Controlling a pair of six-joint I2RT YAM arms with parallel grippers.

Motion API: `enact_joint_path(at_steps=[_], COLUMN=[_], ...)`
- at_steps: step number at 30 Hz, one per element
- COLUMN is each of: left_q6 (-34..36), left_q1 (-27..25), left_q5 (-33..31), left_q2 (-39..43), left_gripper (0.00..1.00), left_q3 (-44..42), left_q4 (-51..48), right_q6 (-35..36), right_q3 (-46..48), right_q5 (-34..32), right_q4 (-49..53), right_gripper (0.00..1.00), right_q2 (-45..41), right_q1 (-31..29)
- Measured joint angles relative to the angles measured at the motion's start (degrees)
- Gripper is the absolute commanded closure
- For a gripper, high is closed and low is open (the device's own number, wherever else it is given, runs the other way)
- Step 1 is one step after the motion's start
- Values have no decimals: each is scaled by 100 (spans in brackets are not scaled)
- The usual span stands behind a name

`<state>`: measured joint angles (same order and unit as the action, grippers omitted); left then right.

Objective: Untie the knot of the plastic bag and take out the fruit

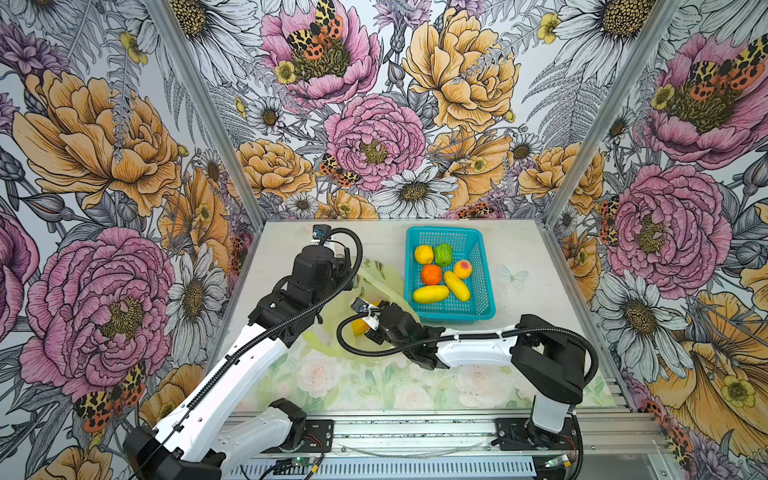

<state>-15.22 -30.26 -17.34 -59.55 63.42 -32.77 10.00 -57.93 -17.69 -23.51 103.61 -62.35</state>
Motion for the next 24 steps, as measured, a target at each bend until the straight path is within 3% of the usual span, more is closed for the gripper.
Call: enact_joint_path(at_steps=[5, 10, 13, 17, 24], left_q6=[0, 0, 0, 0, 0], left_q1=[0, 0, 0, 0, 0], left_q5=[0, 0, 0, 0, 0], left_q2=[0, 0, 0, 0, 0], left_gripper=[100, 100, 100, 100, 100], left_q3=[0, 0, 0, 0, 0], left_q4=[0, 0, 0, 0, -2], right_q6=[173, 586, 741, 835, 780], right_q3=[-284, -1104, -1392, -1873, -2706], right_q5=[35, -240, -424, -664, -990], right_q4=[70, 660, 1036, 1392, 1849], right_gripper=[75, 42, 30, 21, 21], right_q2=[286, 1200, 1582, 1764, 2256], right_q1=[0, 2, 4, 17, 127])
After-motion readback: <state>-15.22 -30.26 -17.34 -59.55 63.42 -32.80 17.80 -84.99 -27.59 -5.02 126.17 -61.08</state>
